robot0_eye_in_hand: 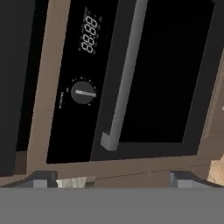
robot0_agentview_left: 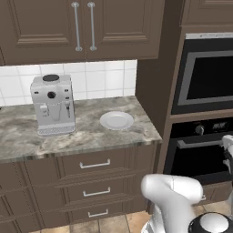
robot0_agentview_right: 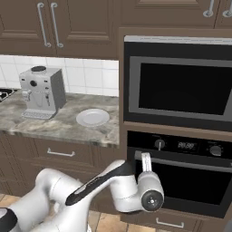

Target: Take the fish from the oven and place it on the plate on the counter.

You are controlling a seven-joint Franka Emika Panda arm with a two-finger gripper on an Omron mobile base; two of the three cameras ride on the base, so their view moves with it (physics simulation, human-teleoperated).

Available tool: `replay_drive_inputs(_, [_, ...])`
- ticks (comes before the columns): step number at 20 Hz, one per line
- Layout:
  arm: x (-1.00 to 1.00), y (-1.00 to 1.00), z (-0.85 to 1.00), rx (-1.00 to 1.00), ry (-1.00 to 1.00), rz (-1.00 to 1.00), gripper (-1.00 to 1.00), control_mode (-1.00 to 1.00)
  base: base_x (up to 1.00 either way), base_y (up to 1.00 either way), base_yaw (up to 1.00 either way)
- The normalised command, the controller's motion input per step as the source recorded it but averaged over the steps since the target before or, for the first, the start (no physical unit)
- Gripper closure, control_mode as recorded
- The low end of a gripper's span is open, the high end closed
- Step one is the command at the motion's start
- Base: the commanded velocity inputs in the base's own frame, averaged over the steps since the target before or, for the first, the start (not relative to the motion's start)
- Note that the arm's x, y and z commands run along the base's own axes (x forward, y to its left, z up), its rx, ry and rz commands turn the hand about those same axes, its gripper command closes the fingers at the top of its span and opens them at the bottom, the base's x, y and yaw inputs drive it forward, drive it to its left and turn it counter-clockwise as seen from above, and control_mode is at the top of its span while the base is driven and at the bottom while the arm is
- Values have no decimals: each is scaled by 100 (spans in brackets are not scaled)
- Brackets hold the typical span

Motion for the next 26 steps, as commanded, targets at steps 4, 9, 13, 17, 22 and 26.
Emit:
replay_drive_inputs(4, [6,-43,-9,23,-22,0,-100,-100,0,0,0])
replay_drive_inputs(9, [32,-30,-17,11,-25,0,-100,-100,0,0,0])
replay_drive_inputs(13, [64,-21,-21,7,-10,0,-100,-100,0,0,0])
replay_drive_inputs(17, [81,-29,-29,5,0,0,-100,-100,0,0,0])
replay_drive_inputs(22, [34,-38,-34,5,0,0,-100,-100,0,0,0])
replay_drive_inputs(26, [9,-32,-43,2,-4,0,-100,-100,0,0,0])
